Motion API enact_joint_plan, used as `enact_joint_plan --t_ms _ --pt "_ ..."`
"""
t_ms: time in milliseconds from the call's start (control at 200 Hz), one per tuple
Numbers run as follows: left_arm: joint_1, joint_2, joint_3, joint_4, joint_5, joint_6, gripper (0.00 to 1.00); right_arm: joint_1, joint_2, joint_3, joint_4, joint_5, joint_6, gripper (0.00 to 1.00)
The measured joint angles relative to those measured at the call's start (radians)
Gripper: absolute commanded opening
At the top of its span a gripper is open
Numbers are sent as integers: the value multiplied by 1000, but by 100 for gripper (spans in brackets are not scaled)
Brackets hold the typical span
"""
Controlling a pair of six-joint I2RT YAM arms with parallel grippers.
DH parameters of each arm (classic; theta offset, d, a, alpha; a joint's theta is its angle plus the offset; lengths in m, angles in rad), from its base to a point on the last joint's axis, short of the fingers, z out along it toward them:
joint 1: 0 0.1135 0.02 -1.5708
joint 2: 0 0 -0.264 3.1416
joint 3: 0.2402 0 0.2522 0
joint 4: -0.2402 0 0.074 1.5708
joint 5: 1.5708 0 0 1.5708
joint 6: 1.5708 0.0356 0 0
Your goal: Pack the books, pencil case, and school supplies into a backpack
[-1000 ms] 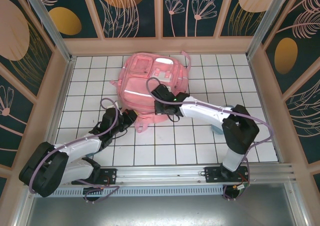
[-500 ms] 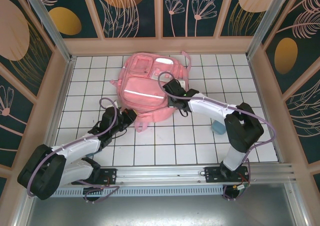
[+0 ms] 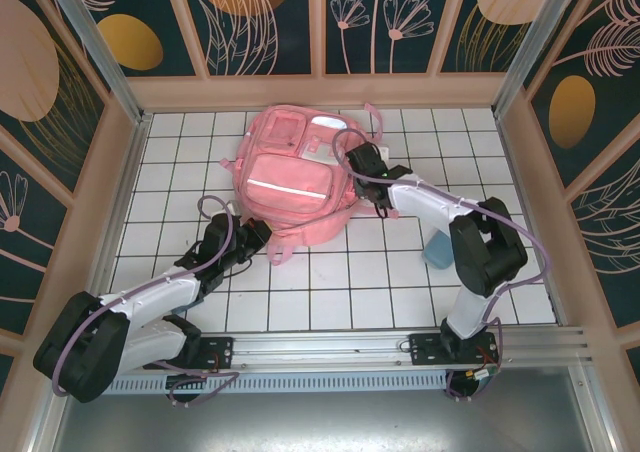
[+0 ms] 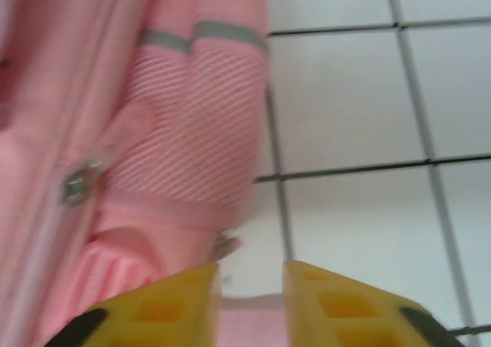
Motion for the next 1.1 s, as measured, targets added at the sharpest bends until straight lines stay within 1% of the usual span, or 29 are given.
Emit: enact_joint_plan --t_ms 30,75,180,310,616,691,891,951,1026,1101 --pt "0 0 0 0 0 0 0 10 0 16 -19 -33 -16 46" --pt "0 0 1 0 0 0 0 29 0 37 -42 -66 -33 48" --pt "0 1 1 0 0 1 0 97 0 77 -96 -127 -70 49" --pt "0 5 1 0 0 1 0 164 4 107 -165 -177 -96 48" --pt "0 13 6 0 1 8 0 159 81 161 -289 -158 -111 42" --pt "0 14 6 0 1 8 0 155 102 176 -298 -156 -113 35" --pt "0 13 6 0 0 8 0 143 141 202 -313 -113 -106 21" --pt "0 13 6 0 1 8 0 138 144 202 -317 -100 -104 12" --pt "0 13 6 0 3 8 0 138 144 202 -317 -77 -90 6" --pt "0 13 6 -4 2 8 0 130 144 202 -323 -42 -82 3"
